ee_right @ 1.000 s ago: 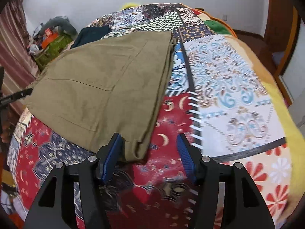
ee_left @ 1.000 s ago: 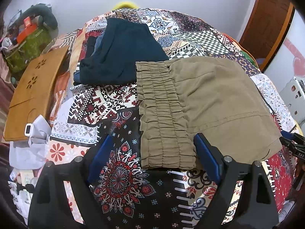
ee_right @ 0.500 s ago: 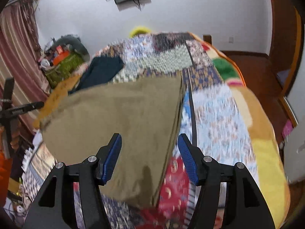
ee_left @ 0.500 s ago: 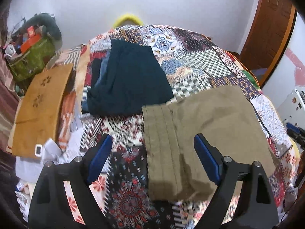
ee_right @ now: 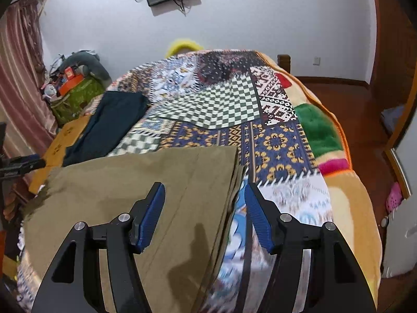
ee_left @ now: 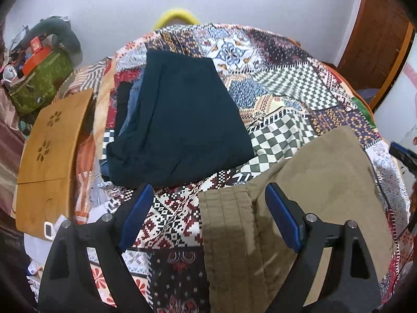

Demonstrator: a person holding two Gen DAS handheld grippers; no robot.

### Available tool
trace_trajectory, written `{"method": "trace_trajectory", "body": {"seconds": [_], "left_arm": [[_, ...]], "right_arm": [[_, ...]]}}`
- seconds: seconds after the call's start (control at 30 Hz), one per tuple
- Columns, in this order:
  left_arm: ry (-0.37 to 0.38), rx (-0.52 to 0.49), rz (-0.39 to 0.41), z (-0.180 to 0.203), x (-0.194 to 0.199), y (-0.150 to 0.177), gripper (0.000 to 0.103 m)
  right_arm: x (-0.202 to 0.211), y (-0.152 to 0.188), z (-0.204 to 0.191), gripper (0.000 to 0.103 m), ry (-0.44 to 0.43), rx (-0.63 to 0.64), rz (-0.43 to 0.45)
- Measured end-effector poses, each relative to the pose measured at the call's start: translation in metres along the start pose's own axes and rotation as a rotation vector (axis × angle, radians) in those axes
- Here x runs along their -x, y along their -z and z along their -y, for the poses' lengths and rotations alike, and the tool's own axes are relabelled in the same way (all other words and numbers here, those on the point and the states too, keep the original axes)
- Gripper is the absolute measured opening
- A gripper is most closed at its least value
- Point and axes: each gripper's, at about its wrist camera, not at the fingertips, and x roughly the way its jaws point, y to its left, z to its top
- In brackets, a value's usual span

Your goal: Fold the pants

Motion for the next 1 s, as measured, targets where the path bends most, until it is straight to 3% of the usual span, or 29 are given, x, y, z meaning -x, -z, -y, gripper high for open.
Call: {"method": "trace_trajectory", "body": {"seconds": [0.27,0.47,0.57,0.6,0.63,0.7,1.0], "left_arm": [[-0.009,-0.036,-0.054,0.008,-0.035,0.003,0.088],[0.036,-0.003,-0.065,0.002,-0.045,0.008,0.09],[0.053,0.015,-0.064,-0.001,-0.048,0.011,0.09],[0.056,0.025,-0.059,-0.002,-0.049,0.012,0.087],[0.057,0.041,-0.055,-0.004,-0.049,0.013,0.084],[0.071,0.073,-0.061,-0.008,-0.052,0.014,0.075],[0.048,0.153,-0.089,-0.019,-0.058,0.015,0.074]], "right_arm": [[-0.081,-0.026,0.029,0.059,-0.025,-0.075,-0.112],[-0.12,-0.028,0.032,0.054,-0.03,-0.08,-0.185],[-0.127,-0.026,0.03,0.029,-0.012,-0.044,-0.194],[-0.129,-0.026,0.03,0.016,0.007,-0.028,-0.2],[-0.131,-0.025,0.029,0.011,0.024,-0.007,-0.209],[-0.134,-0.022,0.028,0.01,0.026,0.027,-0.219],[-0.139,-0.024,0.027,0.004,0.11,0.047,-0.215]]}}
